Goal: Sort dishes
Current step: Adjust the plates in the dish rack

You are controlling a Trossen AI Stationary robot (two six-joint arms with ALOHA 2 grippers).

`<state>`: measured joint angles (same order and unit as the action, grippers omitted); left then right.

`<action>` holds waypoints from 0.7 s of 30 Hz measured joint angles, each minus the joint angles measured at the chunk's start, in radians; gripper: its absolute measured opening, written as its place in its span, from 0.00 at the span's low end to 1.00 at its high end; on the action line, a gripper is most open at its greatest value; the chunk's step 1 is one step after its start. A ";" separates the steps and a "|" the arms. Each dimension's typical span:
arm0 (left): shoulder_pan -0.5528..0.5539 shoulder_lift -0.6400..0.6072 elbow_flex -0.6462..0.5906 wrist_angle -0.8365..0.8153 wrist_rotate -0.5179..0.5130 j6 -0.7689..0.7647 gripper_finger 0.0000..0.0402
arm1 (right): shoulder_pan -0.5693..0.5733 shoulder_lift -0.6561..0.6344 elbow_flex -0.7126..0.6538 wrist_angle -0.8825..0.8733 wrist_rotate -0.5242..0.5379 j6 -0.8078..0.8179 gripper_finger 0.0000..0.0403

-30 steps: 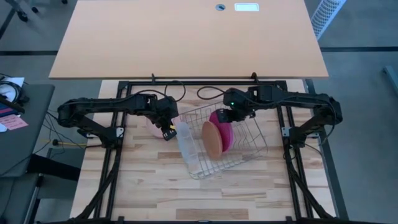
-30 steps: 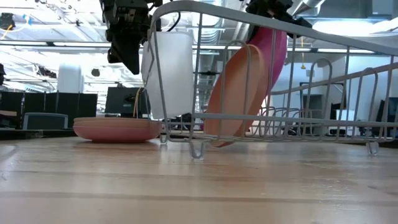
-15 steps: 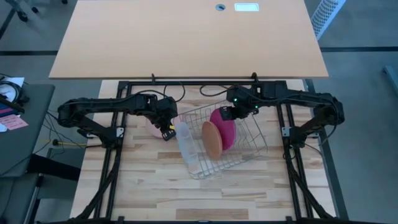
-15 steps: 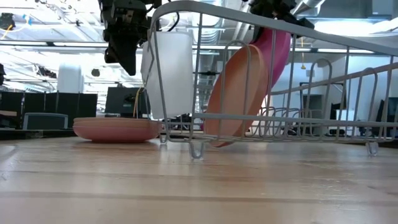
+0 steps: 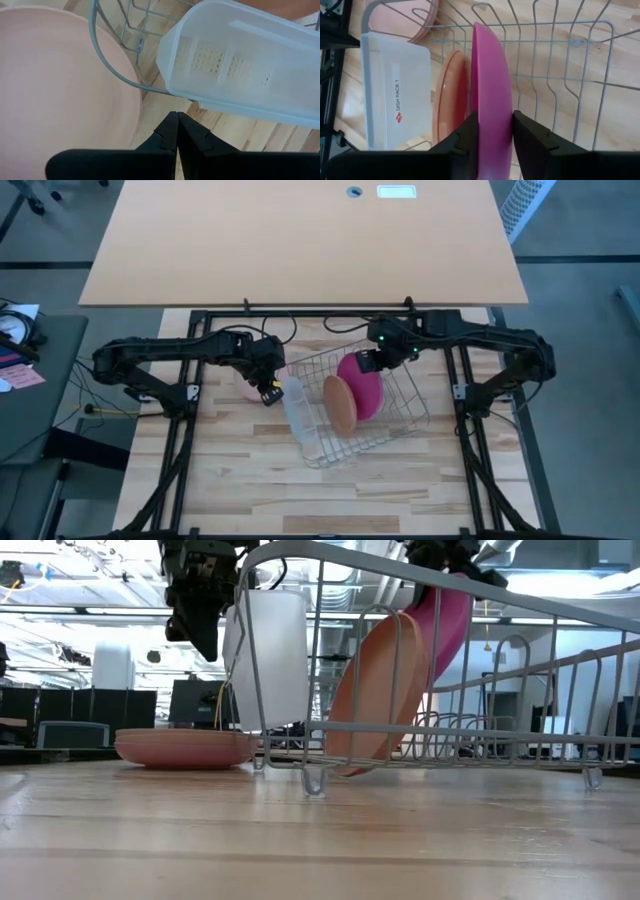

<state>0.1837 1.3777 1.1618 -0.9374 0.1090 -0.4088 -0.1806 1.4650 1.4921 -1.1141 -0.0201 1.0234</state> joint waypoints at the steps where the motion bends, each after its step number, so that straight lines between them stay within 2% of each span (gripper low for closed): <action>1: 0.000 0.000 0.000 0.000 0.000 0.000 0.00 | -0.001 -0.004 0.000 -0.001 0.000 -0.002 0.26; 21: 0.000 0.000 0.000 -0.045 0.016 -0.024 0.00 | -0.104 -0.108 0.000 -0.023 -0.003 -0.117 0.26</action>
<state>0.1837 1.3777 1.1614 -0.9825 0.1253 -0.4327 -0.2848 1.3571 1.4918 -1.1374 -0.0235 0.9066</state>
